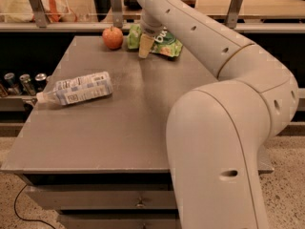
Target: Move green rice chip bag near apple
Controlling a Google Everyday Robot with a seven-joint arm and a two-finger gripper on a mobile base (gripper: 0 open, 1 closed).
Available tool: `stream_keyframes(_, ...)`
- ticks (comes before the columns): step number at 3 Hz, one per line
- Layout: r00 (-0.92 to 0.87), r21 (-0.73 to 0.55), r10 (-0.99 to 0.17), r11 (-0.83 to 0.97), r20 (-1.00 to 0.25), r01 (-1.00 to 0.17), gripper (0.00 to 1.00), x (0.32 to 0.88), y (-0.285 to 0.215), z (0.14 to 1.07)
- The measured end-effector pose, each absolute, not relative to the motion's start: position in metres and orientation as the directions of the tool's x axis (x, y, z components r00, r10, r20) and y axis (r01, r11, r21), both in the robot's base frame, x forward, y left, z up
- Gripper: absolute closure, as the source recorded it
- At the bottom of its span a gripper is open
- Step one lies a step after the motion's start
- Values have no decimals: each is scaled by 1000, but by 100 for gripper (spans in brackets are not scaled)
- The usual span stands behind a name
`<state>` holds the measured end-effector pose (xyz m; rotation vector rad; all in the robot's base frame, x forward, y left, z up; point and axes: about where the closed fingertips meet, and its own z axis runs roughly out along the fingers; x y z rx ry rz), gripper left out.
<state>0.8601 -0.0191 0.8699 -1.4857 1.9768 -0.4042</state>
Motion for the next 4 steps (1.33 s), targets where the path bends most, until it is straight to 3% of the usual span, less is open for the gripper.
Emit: stream_keyframes(4, -170, -582, -940, 319, -296, -748, 0, 860, -19, 872)
